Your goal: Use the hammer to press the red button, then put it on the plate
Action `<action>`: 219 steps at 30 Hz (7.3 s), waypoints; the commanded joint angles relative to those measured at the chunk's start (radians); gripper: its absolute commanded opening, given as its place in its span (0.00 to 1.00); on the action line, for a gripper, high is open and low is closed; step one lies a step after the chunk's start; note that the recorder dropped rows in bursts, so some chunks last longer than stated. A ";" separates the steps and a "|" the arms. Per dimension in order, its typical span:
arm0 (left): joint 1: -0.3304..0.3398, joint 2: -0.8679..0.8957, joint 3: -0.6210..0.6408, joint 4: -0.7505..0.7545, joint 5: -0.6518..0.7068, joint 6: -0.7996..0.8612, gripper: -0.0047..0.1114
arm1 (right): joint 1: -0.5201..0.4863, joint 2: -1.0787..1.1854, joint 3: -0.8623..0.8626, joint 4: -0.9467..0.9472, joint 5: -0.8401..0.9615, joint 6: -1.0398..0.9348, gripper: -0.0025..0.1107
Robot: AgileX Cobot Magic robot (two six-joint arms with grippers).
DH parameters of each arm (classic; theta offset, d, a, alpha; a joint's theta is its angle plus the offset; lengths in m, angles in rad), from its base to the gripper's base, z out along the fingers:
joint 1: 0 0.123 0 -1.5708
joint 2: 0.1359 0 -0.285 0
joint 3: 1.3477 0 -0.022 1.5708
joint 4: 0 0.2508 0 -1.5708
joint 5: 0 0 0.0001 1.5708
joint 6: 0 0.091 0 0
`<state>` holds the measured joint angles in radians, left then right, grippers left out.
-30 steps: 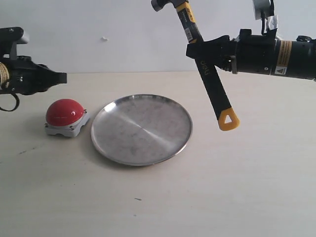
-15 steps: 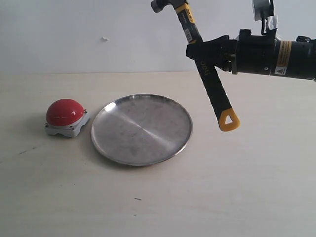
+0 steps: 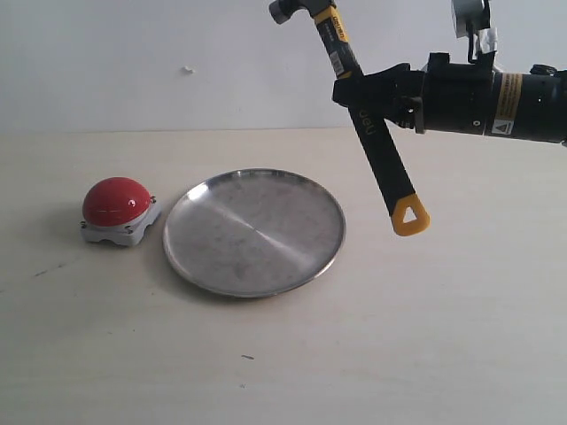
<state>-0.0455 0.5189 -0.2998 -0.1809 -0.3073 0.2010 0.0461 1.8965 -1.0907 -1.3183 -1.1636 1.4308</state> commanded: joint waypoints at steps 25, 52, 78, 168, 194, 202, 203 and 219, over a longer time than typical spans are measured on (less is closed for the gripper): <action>-0.006 -0.424 0.300 -0.026 0.357 -0.189 0.04 | 0.077 -0.269 -0.007 -0.216 0.116 0.047 0.02; -0.006 -0.424 0.300 -0.042 0.452 -0.235 0.04 | 0.606 -0.074 -0.150 -0.224 0.725 0.200 0.02; -0.006 -0.424 0.300 -0.042 0.454 -0.235 0.04 | 0.721 0.213 -0.497 -0.426 0.953 0.378 0.02; -0.006 -0.424 0.300 -0.042 0.454 -0.235 0.04 | 0.300 0.030 -0.233 0.004 0.438 0.332 0.02; -0.006 -0.424 0.300 -0.042 0.454 -0.235 0.04 | 0.367 0.186 0.007 0.775 0.429 -0.173 0.02; -0.006 -0.424 0.300 -0.042 0.454 -0.235 0.04 | 0.428 0.236 -0.012 0.857 0.428 -0.183 0.02; -0.006 -0.424 0.300 -0.042 0.454 -0.235 0.04 | 0.430 0.239 -0.024 0.860 0.428 -0.197 0.02; -0.006 -0.424 0.300 -0.042 0.454 -0.235 0.04 | 0.430 0.301 -0.114 0.833 0.535 -0.166 0.02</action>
<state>-0.0455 0.1002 -0.0002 -0.2151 0.1548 -0.0273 0.4771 2.2065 -1.1902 -0.4867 -0.5765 1.2730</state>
